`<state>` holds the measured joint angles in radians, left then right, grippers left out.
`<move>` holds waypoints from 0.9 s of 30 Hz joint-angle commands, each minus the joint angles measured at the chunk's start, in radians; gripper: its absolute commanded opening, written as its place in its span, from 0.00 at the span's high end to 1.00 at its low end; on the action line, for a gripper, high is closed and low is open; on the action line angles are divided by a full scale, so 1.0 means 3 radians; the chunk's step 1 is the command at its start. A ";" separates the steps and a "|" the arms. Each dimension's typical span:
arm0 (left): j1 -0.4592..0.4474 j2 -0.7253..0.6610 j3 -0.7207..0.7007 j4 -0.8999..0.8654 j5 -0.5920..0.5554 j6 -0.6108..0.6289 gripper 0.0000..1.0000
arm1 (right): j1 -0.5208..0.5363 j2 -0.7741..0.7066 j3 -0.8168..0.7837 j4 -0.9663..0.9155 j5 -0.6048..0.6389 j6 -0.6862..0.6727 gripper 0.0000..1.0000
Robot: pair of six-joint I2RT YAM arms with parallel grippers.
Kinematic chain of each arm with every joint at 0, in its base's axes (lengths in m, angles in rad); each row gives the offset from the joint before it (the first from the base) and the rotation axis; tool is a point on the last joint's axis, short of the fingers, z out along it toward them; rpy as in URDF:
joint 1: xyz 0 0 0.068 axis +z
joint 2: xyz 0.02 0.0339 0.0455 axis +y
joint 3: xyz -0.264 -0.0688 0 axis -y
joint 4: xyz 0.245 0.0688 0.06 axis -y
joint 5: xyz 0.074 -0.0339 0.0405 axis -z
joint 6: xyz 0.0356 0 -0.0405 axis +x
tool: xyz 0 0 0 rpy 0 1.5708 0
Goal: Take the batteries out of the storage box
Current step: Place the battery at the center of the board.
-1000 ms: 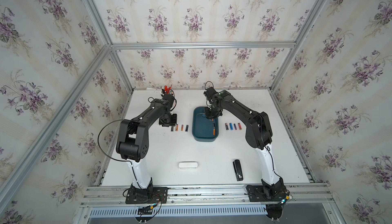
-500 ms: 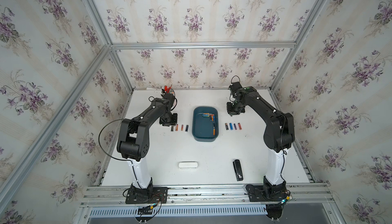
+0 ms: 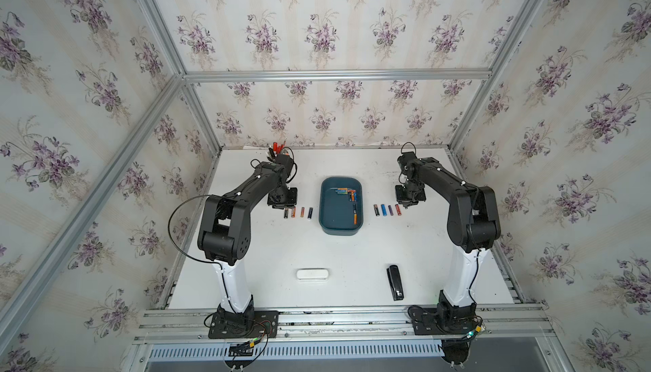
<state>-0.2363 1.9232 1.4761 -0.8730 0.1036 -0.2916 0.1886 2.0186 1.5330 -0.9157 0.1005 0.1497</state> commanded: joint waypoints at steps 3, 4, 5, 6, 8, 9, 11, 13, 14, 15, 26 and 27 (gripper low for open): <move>-0.0007 0.0029 0.0038 -0.0053 -0.0008 0.0003 0.60 | -0.0027 0.0054 -0.0056 0.0103 0.0072 -0.0123 0.91; -0.0005 0.0032 0.0038 -0.0055 -0.0008 0.0001 0.60 | -0.0035 0.0065 -0.0063 0.0107 0.0073 -0.0126 0.90; -0.0008 0.0041 0.0044 -0.0058 -0.0008 0.0004 0.60 | -0.0047 0.0080 -0.0077 0.0119 0.0072 -0.0135 0.90; -0.0009 0.0037 0.0046 -0.0057 -0.0008 0.0001 0.60 | -0.0056 0.0087 -0.0088 0.0124 0.0077 -0.0154 0.90; -0.0010 0.0037 0.0046 -0.0060 -0.0013 0.0002 0.60 | -0.0065 0.0108 -0.0108 0.0123 0.0089 -0.0189 0.90; -0.0011 0.0039 0.0045 -0.0056 -0.0013 0.0001 0.60 | -0.0074 0.0113 -0.0118 0.0126 0.0089 -0.0199 0.90; -0.0013 0.0042 0.0045 -0.0057 -0.0014 0.0002 0.60 | -0.0079 0.0113 -0.0143 0.0153 0.0075 -0.0227 0.90; -0.0015 0.0052 0.0051 -0.0069 -0.0019 0.0001 0.60 | -0.0081 0.0126 -0.0158 0.0167 0.0069 -0.0252 0.90; -0.0016 0.0058 0.0059 -0.0069 -0.0014 0.0004 0.60 | -0.0081 0.0133 -0.0160 0.0167 0.0059 -0.0266 0.90; -0.0016 0.0061 0.0060 -0.0068 -0.0018 0.0001 0.60 | -0.0080 0.0143 -0.0160 0.0160 0.0058 -0.0274 0.90; -0.0031 0.0063 0.0061 -0.0073 -0.0028 -0.0003 0.60 | -0.0083 0.0206 -0.0195 0.0168 0.0013 -0.0307 0.87; -0.0031 0.0063 0.0065 -0.0081 -0.0032 0.0000 0.60 | -0.0082 0.0205 -0.0197 0.0174 0.0013 -0.0310 0.87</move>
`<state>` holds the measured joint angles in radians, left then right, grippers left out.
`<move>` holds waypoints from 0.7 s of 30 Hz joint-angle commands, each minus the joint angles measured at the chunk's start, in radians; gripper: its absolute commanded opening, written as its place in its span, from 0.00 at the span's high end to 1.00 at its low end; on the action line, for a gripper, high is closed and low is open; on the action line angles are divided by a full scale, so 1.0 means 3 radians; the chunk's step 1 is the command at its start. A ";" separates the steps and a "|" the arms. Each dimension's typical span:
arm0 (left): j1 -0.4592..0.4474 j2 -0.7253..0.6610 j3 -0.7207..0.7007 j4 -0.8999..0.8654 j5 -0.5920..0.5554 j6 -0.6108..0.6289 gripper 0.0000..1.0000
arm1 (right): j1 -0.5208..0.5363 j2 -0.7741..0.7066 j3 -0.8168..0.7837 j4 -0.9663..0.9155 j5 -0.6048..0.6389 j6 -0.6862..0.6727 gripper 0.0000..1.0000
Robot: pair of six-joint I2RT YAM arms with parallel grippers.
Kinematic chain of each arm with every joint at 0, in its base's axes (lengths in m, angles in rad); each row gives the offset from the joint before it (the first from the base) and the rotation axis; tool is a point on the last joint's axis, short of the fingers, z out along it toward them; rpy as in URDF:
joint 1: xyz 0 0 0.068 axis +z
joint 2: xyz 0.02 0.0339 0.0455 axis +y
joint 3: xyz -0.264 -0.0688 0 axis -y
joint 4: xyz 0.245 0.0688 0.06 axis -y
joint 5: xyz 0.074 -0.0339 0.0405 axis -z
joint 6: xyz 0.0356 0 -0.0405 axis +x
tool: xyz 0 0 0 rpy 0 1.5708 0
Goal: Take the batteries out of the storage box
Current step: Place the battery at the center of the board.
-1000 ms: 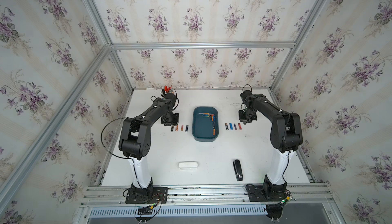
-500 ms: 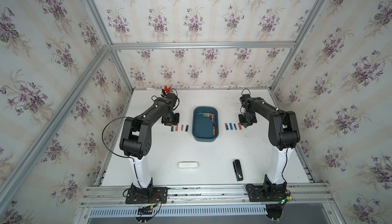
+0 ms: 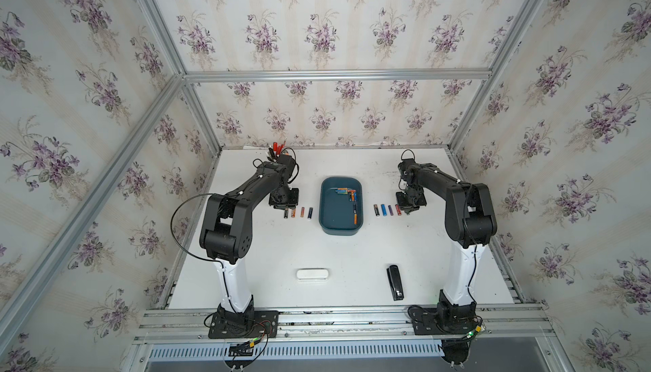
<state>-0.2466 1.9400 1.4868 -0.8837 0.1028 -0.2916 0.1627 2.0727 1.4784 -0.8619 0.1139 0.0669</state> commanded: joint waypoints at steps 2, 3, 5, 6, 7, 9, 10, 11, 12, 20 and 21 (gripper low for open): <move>0.0004 0.0001 0.0028 -0.0044 -0.0031 -0.0004 0.60 | 0.0001 0.0019 -0.0022 -0.0002 -0.0036 -0.0034 0.86; 0.0003 0.0002 0.0033 -0.0043 -0.0031 -0.0002 0.60 | 0.0003 0.0021 -0.0017 -0.0010 -0.0040 -0.0034 0.85; -0.0001 0.0002 0.0030 -0.0037 -0.0030 -0.0005 0.60 | 0.0004 0.0014 -0.0012 -0.0016 -0.0034 -0.0034 0.84; -0.0002 -0.0001 0.0030 -0.0037 -0.0028 -0.0008 0.60 | 0.0001 0.0009 -0.0009 -0.0018 -0.0033 -0.0034 0.84; -0.0004 -0.0003 0.0031 -0.0036 -0.0030 -0.0005 0.60 | 0.0004 0.0004 -0.0002 -0.0018 -0.0033 -0.0034 0.83; -0.0004 -0.0004 0.0039 -0.0042 -0.0030 -0.0007 0.60 | 0.0003 0.0004 0.0011 -0.0035 -0.0032 -0.0034 0.82; -0.0004 -0.0009 0.0038 -0.0041 -0.0031 -0.0005 0.60 | 0.0004 0.0004 0.0014 -0.0036 -0.0035 -0.0034 0.82; -0.0005 -0.0009 0.0039 -0.0050 -0.0031 -0.0002 0.60 | 0.0002 -0.0001 0.0017 -0.0035 -0.0033 -0.0034 0.82; -0.0001 -0.0014 0.0038 -0.0051 -0.0031 -0.0002 0.60 | 0.0001 -0.0006 0.0018 -0.0036 -0.0032 -0.0034 0.81; -0.0022 -0.0044 0.0133 -0.0121 -0.0071 -0.0004 0.59 | 0.0003 -0.0031 0.0072 -0.0070 -0.0043 -0.0019 0.78; -0.0030 -0.0053 0.0152 -0.0132 -0.0077 -0.0003 0.59 | 0.0002 -0.0034 0.0085 -0.0074 -0.0043 -0.0015 0.77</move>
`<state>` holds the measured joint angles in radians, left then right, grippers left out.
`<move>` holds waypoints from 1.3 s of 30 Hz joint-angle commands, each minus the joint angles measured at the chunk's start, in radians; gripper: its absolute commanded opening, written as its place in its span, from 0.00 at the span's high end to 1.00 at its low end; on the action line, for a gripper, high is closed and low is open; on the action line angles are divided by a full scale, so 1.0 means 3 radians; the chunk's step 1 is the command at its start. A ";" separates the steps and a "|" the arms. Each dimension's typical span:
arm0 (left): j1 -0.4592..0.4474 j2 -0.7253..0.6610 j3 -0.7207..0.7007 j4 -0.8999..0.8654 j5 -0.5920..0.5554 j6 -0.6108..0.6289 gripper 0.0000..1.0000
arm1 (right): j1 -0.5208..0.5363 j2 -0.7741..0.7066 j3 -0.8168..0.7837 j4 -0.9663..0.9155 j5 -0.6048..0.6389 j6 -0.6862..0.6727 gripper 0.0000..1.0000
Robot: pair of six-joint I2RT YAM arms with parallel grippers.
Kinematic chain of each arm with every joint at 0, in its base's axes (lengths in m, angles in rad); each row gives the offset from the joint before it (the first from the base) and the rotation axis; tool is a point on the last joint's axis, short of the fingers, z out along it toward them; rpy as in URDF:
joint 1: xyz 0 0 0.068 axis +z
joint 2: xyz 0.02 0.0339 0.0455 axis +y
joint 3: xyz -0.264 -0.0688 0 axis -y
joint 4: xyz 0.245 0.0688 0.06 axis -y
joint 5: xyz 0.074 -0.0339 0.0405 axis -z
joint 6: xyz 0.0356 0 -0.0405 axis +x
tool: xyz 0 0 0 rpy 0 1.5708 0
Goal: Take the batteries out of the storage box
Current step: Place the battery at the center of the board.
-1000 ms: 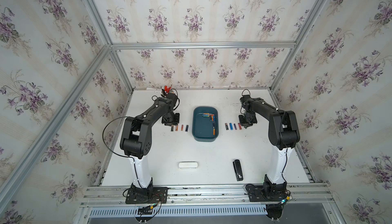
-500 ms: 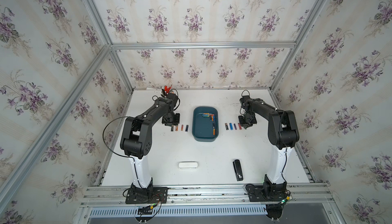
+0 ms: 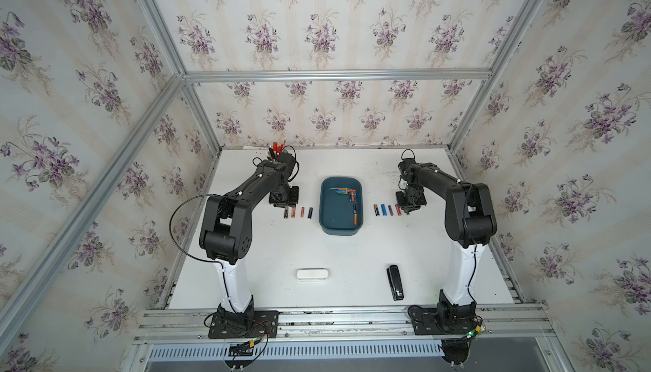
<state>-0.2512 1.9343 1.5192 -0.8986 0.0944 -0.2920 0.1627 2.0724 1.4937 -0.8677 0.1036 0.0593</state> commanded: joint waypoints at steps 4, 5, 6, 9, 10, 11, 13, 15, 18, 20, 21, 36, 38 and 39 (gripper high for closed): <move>-0.0054 -0.0053 0.0136 -0.0142 -0.0078 -0.0007 0.58 | 0.0002 -0.0055 0.0094 -0.0086 -0.0004 0.0016 0.76; -0.0069 -0.0056 0.0162 -0.0161 -0.0079 -0.0005 0.58 | 0.0000 -0.0061 0.0108 -0.0091 0.0002 0.0017 0.76; -0.0089 -0.0056 0.0189 -0.0176 -0.0085 -0.0013 0.58 | 0.0001 -0.0071 0.0122 -0.0103 0.0000 0.0017 0.76; -0.0174 -0.0061 0.0301 -0.0235 -0.0107 -0.0027 0.57 | 0.0005 -0.0107 0.0169 -0.0129 0.0003 0.0032 0.75; -0.0222 -0.0061 0.0345 -0.0253 -0.0128 -0.0039 0.56 | 0.0000 -0.0126 0.0180 -0.0133 0.0003 0.0038 0.75; -0.0261 -0.0061 0.0384 -0.0269 -0.0139 -0.0049 0.56 | 0.0002 -0.0142 0.0188 -0.0137 0.0000 0.0045 0.75; -0.0381 -0.0044 0.0490 -0.0287 -0.0142 -0.0097 0.54 | 0.0000 -0.0184 0.0210 -0.0155 -0.0009 0.0072 0.74; -0.0509 -0.0004 0.0599 -0.0295 -0.0167 -0.0128 0.53 | 0.0004 -0.0236 0.0210 -0.0159 -0.0021 0.0091 0.74; -0.0716 0.0125 0.0787 -0.0298 -0.0161 -0.0202 0.51 | 0.0006 -0.0305 0.0225 -0.0166 -0.0074 0.0122 0.74; -0.0833 0.0236 0.0900 -0.0288 -0.0146 -0.0236 0.49 | 0.0019 -0.0358 0.0232 -0.0168 -0.0137 0.0147 0.74; -0.0888 0.0306 0.0973 -0.0277 -0.0138 -0.0262 0.48 | 0.0033 -0.0384 0.0228 -0.0161 -0.0161 0.0164 0.74; -0.1368 0.1282 0.1845 -0.0217 0.0206 -0.0495 0.46 | 0.0102 -0.0473 0.0238 -0.0108 -0.0391 0.0212 0.73; -0.1396 0.1356 0.1908 -0.0228 0.0228 -0.0500 0.45 | 0.0102 -0.0472 0.0238 -0.0100 -0.0394 0.0207 0.73; -0.1409 0.1391 0.1933 -0.0231 0.0237 -0.0500 0.46 | 0.0102 -0.0472 0.0239 -0.0100 -0.0390 0.0206 0.73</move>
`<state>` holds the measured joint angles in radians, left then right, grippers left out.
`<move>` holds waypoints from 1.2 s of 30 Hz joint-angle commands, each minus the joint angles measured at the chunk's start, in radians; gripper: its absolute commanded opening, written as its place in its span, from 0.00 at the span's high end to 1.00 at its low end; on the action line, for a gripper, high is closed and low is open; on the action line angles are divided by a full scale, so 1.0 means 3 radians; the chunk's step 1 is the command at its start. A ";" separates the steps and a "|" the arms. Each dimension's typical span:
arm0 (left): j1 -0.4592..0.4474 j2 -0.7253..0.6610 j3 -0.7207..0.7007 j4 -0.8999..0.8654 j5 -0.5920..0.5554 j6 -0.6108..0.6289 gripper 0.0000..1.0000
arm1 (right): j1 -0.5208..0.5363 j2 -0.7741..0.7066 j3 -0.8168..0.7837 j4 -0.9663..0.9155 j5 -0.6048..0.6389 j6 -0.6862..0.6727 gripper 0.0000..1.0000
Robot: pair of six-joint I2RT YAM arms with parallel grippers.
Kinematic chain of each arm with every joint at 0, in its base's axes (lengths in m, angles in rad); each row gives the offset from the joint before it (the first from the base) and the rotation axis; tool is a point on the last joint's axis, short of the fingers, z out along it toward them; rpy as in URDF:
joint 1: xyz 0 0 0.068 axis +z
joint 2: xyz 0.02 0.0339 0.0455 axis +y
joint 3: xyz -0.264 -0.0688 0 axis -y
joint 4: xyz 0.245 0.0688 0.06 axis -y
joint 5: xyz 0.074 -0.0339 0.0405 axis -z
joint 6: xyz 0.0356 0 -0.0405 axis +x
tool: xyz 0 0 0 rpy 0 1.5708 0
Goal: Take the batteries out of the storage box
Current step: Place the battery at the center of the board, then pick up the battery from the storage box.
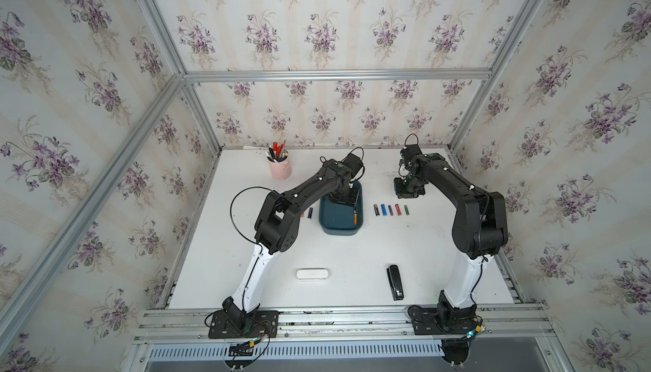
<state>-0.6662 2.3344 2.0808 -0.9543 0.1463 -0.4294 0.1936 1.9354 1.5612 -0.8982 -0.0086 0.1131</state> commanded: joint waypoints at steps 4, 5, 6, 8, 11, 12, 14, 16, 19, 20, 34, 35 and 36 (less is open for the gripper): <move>-0.0056 0.0174 0.0134 -0.0053 0.0060 -0.0029 0.46 | -0.0001 -0.0008 0.0017 -0.0002 -0.0013 0.0006 0.73; -0.0059 0.0199 0.0149 -0.0048 0.0059 -0.0023 0.45 | -0.0003 -0.0008 0.0015 -0.0003 -0.0012 0.0002 0.73; -0.0057 0.0221 0.0160 -0.0051 0.0064 -0.0021 0.46 | -0.0001 -0.0008 0.0014 -0.0012 -0.0018 -0.0002 0.73; -0.0065 0.0269 0.0191 -0.0060 0.0084 -0.0025 0.46 | -0.0002 -0.0010 0.0007 -0.0010 -0.0012 -0.0004 0.73; -0.0078 0.0325 0.0226 -0.0067 0.0080 -0.0030 0.46 | -0.0002 -0.0014 -0.0004 -0.0013 -0.0007 -0.0008 0.73; -0.0080 0.0341 0.0232 -0.0068 0.0077 -0.0024 0.46 | -0.0002 -0.0020 -0.0004 -0.0016 -0.0007 -0.0009 0.73; -0.0086 0.0373 0.0256 -0.0093 0.0061 -0.0017 0.46 | -0.0001 -0.0023 -0.0006 -0.0018 -0.0002 -0.0014 0.73; -0.0100 0.0416 0.0282 -0.0132 0.0029 -0.0001 0.45 | -0.0003 -0.0029 -0.0004 -0.0019 -0.0002 -0.0019 0.73; -0.0122 0.0493 0.0370 -0.0264 -0.0081 0.0055 0.47 | -0.0003 -0.0029 -0.0004 -0.0026 0.0004 -0.0024 0.73; -0.0134 0.0519 0.0400 -0.0309 -0.0143 0.0083 0.48 | -0.0005 -0.0028 -0.0004 -0.0027 0.0006 -0.0024 0.73; -0.0173 0.0608 0.0499 -0.0543 -0.0421 0.0245 0.68 | -0.0001 -0.0068 -0.0010 -0.0039 0.0029 -0.0025 0.74; -0.0172 0.0614 0.0504 -0.0551 -0.0392 0.0242 0.69 | -0.0001 -0.0069 -0.0011 -0.0042 0.0029 -0.0024 0.74; -0.0172 0.0627 0.0517 -0.0554 -0.0367 0.0240 0.70 | -0.0001 -0.0075 -0.0015 -0.0039 0.0029 -0.0024 0.74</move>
<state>-0.7193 2.5065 2.2318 -1.0779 0.0223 -0.3695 0.1936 1.9236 1.5589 -0.8982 -0.0113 0.1055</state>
